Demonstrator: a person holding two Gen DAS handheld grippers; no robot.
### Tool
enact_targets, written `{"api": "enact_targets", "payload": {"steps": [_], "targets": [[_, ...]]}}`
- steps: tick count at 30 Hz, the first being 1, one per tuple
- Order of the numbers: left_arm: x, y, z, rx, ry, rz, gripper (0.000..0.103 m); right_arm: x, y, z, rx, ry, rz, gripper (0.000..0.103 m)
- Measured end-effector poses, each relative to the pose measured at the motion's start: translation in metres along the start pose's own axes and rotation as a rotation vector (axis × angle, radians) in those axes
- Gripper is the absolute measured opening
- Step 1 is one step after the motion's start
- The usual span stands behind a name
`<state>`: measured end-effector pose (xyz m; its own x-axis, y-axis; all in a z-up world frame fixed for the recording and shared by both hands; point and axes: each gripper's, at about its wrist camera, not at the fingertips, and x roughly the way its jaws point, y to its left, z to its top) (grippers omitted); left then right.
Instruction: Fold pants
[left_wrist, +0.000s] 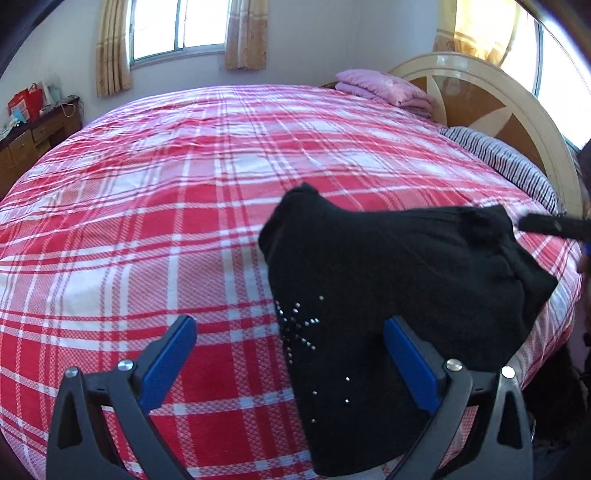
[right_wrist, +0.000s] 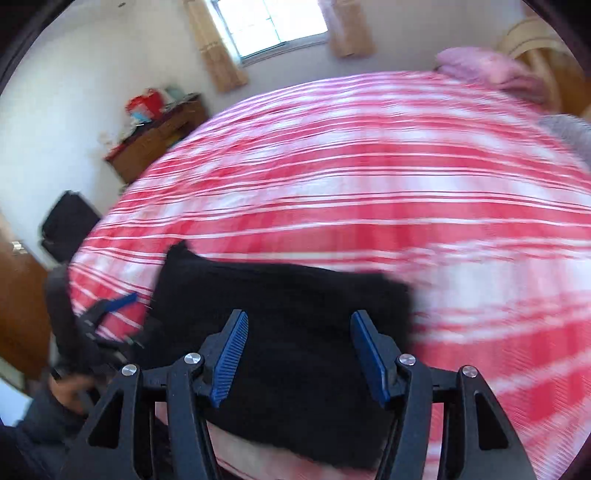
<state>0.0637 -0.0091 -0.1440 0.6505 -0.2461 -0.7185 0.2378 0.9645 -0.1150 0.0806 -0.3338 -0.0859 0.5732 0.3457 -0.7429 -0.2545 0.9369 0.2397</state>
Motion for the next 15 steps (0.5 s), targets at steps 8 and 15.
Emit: {"api": "enact_targets", "payload": {"steps": [8,15], "targets": [[0.01,0.001,-0.005,-0.031,0.017,-0.042,0.103,0.006,-0.045,-0.043,0.067,0.068,-0.021,0.06],[0.017,-0.002,-0.003,-0.026,-0.001,-0.055,0.103,0.023,-0.049,-0.029,0.122,0.047,0.022,0.06]]}}
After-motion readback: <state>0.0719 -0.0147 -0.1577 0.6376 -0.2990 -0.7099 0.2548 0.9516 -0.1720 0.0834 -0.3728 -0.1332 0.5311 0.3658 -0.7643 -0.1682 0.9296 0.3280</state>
